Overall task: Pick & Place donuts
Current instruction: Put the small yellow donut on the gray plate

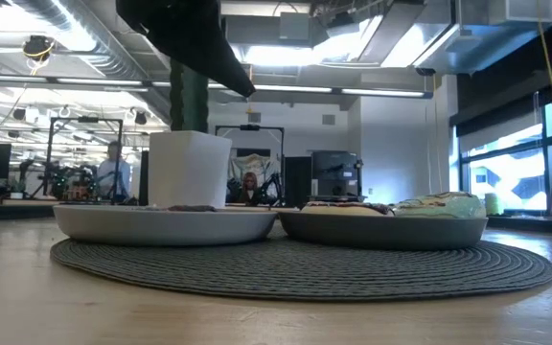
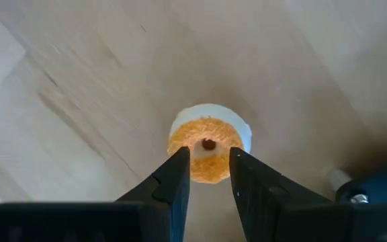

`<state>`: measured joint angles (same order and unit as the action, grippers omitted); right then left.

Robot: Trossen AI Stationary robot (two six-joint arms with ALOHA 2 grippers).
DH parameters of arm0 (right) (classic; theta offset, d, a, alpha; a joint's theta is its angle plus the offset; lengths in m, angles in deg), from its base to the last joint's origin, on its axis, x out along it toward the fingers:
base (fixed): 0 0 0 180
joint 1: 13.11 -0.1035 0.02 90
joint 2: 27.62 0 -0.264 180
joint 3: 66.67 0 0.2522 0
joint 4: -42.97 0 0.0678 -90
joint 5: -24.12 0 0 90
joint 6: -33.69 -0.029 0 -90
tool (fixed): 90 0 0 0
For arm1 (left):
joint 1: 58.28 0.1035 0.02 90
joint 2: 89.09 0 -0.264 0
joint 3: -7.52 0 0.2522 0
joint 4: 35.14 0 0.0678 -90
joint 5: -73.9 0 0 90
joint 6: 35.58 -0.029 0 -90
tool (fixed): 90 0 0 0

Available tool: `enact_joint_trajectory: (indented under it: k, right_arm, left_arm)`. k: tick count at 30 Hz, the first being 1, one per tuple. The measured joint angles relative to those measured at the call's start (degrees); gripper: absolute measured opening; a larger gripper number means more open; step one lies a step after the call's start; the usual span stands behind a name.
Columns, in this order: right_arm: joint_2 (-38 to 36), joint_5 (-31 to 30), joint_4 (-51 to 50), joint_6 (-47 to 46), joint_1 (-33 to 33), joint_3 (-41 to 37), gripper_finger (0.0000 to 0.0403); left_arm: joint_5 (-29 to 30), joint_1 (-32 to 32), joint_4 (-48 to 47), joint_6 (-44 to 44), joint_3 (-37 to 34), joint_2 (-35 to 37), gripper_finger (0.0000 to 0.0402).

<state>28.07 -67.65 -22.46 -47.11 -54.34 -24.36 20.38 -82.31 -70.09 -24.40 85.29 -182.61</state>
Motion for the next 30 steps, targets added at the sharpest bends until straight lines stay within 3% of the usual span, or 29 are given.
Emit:
enact_joint_trajectory:
  k: [19,30]
  right_arm:
    - [0.2,0.0,5.0,-0.1,0.0,-5.8,0.0106]
    - [0.2,-0.3,5.0,0.9,0.0,-5.0,0.0014]
  left_arm:
    - [-0.1,0.2,0.3,0.0,0.0,0.0,0.0196]
    - [-0.1,0.2,0.3,0.0,0.0,-0.1,0.0196]
